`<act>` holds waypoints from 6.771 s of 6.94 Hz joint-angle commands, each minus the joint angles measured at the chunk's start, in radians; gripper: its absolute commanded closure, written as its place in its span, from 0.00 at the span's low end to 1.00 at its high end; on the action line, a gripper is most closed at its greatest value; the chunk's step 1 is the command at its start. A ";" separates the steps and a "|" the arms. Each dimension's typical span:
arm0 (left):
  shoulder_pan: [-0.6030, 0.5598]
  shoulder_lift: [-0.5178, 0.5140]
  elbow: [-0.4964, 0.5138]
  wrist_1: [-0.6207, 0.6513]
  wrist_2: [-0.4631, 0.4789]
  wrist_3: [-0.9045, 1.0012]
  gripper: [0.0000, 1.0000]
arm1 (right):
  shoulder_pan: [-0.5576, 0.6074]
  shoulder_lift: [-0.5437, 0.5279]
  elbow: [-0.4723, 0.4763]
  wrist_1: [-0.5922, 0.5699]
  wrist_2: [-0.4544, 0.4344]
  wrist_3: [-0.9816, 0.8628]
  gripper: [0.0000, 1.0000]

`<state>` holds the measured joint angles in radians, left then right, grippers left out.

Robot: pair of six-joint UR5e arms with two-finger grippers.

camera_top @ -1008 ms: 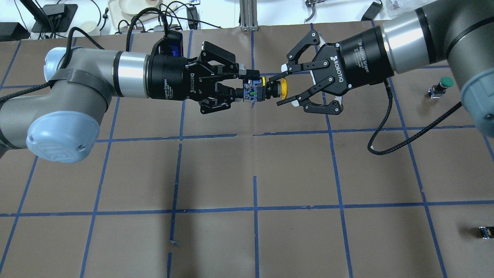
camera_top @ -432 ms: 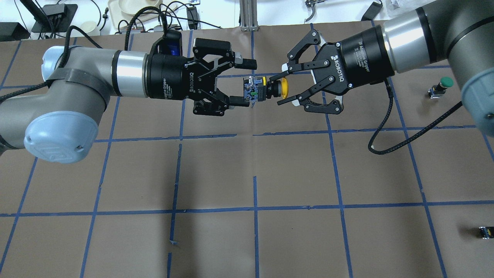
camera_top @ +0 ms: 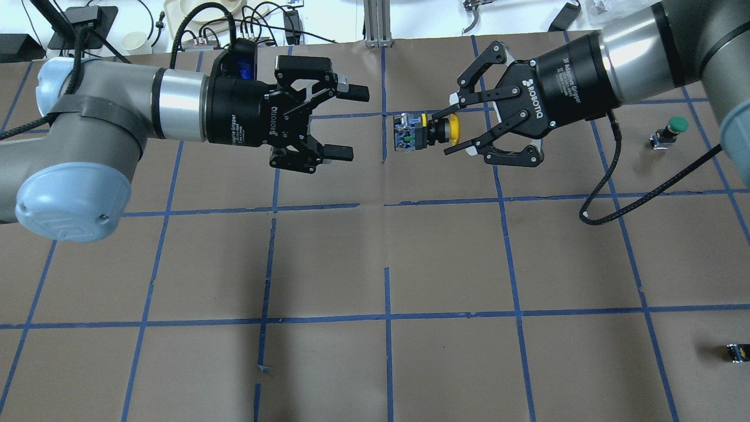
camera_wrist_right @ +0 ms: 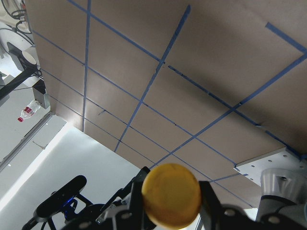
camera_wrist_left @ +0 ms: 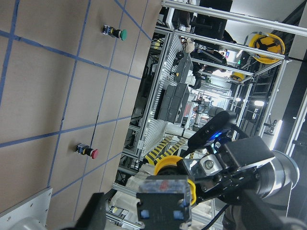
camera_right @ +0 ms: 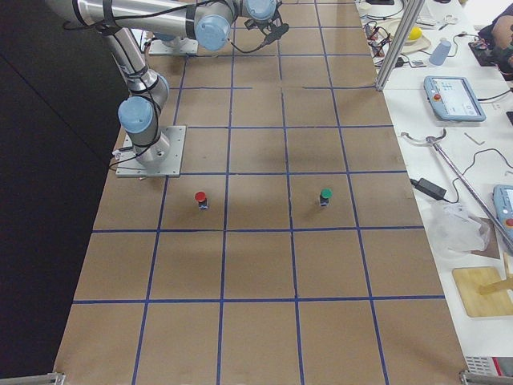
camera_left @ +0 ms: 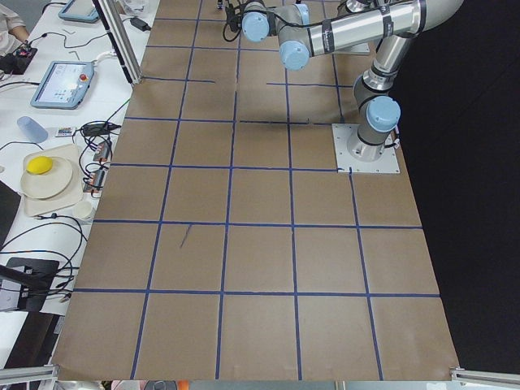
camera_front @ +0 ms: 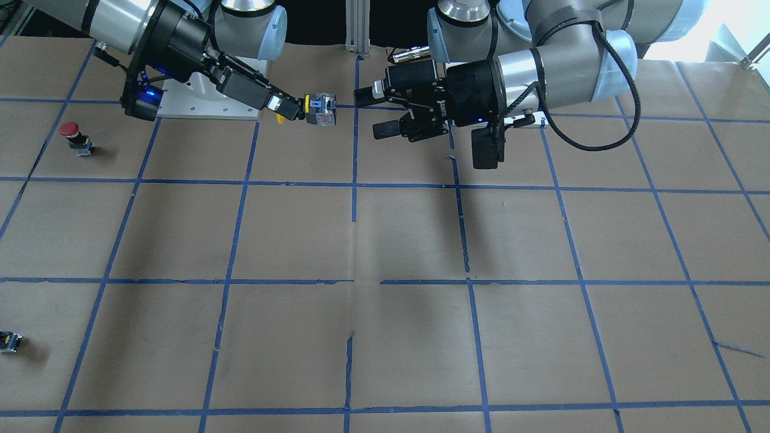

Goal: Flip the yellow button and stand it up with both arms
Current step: 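Carry the block away with the right gripper while the left gripper withdraws, then lower the block upright onto the table with the right gripper, then open the right gripper to release the standing block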

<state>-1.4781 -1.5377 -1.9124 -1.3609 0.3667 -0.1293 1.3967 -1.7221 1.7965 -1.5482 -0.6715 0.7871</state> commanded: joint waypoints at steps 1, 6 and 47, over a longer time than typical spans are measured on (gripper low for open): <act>0.076 0.001 0.010 0.043 0.180 0.002 0.00 | -0.102 -0.002 0.001 0.029 -0.092 -0.147 0.70; -0.052 -0.022 0.287 -0.078 0.961 0.020 0.00 | -0.139 0.002 0.052 0.056 -0.541 -0.946 0.71; -0.016 -0.009 0.332 -0.216 1.241 0.066 0.00 | -0.403 -0.160 0.083 -0.023 -0.789 -1.414 0.00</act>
<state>-1.4936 -1.5463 -1.5804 -1.5766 1.6075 -0.0628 0.9282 -1.8527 1.9069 -1.6391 -1.4382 -0.9052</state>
